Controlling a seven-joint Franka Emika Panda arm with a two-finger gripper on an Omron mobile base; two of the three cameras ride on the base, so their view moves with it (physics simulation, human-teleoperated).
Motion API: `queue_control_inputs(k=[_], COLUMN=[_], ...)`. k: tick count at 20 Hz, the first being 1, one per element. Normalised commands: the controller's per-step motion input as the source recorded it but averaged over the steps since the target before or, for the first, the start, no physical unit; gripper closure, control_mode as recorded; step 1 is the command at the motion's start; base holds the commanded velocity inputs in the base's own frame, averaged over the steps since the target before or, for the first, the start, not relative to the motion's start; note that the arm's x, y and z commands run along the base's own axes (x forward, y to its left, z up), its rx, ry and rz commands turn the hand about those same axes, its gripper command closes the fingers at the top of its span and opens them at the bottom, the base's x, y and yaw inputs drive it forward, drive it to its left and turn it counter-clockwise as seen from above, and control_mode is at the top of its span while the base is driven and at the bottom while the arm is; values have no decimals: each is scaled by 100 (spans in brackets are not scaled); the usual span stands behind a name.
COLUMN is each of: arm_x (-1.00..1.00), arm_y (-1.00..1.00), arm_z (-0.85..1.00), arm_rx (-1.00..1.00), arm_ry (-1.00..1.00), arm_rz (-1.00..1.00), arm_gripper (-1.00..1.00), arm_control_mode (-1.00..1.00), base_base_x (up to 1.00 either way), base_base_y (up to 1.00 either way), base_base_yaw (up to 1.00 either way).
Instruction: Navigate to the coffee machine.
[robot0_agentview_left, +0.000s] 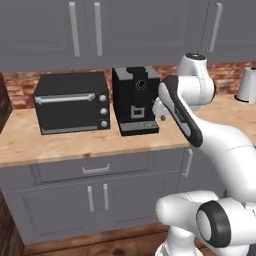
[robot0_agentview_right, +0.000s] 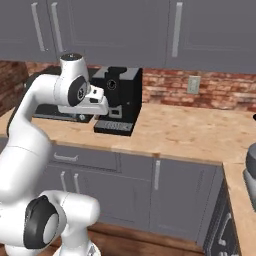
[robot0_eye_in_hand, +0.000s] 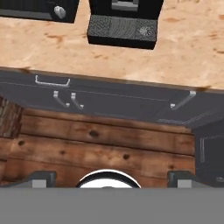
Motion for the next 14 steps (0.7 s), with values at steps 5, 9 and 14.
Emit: queue_control_inputs(k=[5, 9, 14], arm_x=[0, 0, 0], arm_y=[0, 0, 0], arm_z=[0, 0, 0], arm_rx=[0, 0, 0], arm_ry=[0, 0, 0], arm_rz=[0, 0, 0], arm_gripper=[-100, -100, -100], arm_control_mode=[100, 100, 100], base_base_x=[99, 74, 19], base_base_y=[18, 4, 1], base_base_yaw=[0, 0, 0])
